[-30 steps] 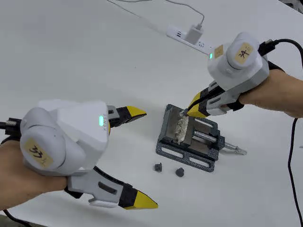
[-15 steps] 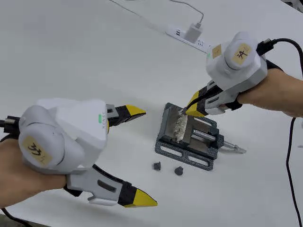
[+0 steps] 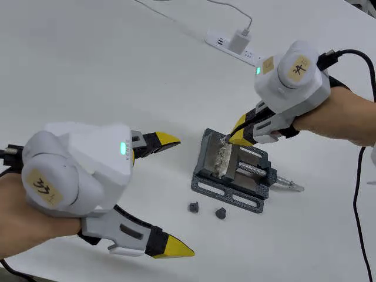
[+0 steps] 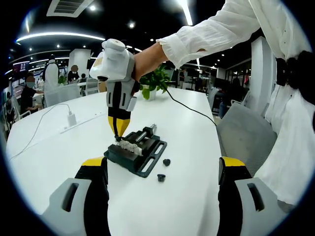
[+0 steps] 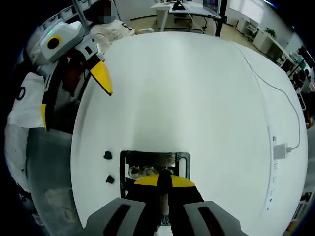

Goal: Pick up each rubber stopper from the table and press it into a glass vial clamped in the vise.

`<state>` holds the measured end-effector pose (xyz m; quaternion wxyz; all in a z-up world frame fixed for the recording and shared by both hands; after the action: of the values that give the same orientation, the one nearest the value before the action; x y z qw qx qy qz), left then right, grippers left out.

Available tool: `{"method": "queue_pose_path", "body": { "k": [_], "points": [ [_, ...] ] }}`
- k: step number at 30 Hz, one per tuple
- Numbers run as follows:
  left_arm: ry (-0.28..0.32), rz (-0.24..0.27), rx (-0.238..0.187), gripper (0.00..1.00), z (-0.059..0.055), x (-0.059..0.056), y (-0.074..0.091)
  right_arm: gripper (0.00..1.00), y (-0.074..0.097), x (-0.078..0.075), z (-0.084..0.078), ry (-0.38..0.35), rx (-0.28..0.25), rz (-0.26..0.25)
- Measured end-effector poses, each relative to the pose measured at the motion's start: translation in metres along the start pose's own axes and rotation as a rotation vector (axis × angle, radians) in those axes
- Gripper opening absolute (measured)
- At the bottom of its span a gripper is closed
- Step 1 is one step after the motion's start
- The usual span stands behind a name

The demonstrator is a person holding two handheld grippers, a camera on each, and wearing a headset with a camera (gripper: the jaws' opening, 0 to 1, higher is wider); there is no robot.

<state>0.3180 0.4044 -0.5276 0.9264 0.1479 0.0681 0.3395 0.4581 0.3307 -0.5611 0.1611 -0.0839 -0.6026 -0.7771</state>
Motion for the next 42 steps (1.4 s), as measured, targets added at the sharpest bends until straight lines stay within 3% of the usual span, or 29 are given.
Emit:
{"method": "queue_pose_path", "body": {
  "k": [15, 33, 42],
  "points": [
    [-0.001, 0.001, -0.008, 0.92, 0.0027, 0.0009, -0.0009, 0.0, -0.0013, -0.0032, -0.0019, -0.047, -0.018, 0.005],
    [-0.002, 0.002, -0.011, 0.92, 0.0042, 0.0014, -0.002, 0.0, -0.0033, -0.0094, -0.0039, -0.041, 0.006, 0.001],
    [-0.003, 0.0, -0.008, 0.91, 0.0035, 0.0022, -0.0039, 0.0, -0.0046, 0.0003, 0.0004, -0.01, 0.025, -0.016]
  ]
}}
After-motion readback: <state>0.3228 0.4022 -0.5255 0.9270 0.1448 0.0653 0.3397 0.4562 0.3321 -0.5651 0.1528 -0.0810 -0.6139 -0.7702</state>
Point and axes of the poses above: the centre of the closed fingertips' face, and the gripper's own axes: y roughly backward along the fingers, x roughly to its left, z roughly out of its top, the point moved 3 cm from there along y, roughly backward along the fingers, and after that the axes turned 15 degrees about z, right-handed, at the moved point
